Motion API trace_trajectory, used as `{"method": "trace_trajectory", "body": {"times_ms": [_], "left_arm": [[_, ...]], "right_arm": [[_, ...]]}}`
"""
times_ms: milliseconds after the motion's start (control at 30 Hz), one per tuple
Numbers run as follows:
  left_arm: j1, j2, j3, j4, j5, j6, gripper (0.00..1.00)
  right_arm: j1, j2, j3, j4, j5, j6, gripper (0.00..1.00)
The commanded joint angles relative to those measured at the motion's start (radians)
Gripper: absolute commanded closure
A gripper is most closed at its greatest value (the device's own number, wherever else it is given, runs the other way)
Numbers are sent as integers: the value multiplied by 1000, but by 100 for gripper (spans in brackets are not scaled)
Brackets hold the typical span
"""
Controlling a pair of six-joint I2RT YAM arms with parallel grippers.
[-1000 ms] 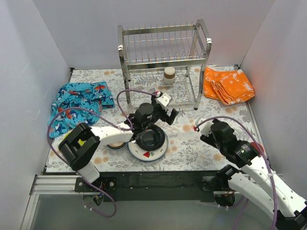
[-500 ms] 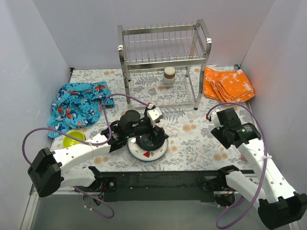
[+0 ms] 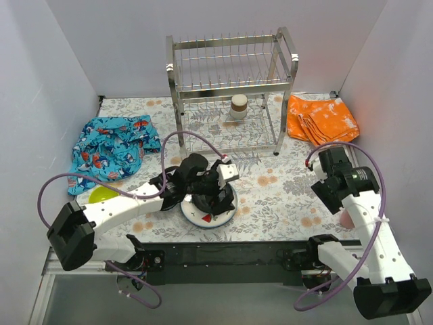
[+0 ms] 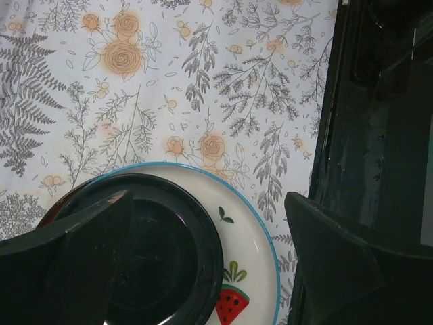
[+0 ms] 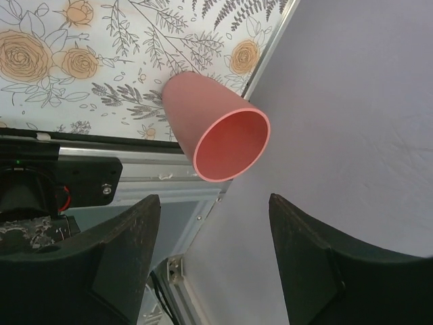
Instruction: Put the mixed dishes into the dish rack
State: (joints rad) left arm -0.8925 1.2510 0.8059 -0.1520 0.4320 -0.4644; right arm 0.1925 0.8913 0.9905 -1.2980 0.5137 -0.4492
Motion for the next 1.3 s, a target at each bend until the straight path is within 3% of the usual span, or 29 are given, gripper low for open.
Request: {"method": "trace_trajectory", "body": {"times_ms": [0, 133, 367, 500, 667, 867, 1267], "left_arm": [[-2, 80, 133, -66, 4, -22, 7], [-3, 62, 128, -40, 8, -36, 7], [-3, 22, 101, -41, -36, 4, 6], [-2, 25, 92, -14, -55, 1, 5], [-2, 65, 96, 5, -50, -39, 5], [-2, 159, 162, 6, -36, -95, 5], [0, 329, 357, -80, -29, -132, 6]], "right_arm": [[-19, 113, 134, -15, -7, 23, 27], [-44, 222, 229, -18, 29, 4, 26], [-311, 302, 313, -18, 46, -177, 29], [-422, 273, 294, -20, -43, -262, 32], [-439, 163, 197, -20, -180, -347, 30], [-441, 129, 111, -20, -308, -303, 30], [-441, 152, 20, 51, -311, -151, 32]]}}
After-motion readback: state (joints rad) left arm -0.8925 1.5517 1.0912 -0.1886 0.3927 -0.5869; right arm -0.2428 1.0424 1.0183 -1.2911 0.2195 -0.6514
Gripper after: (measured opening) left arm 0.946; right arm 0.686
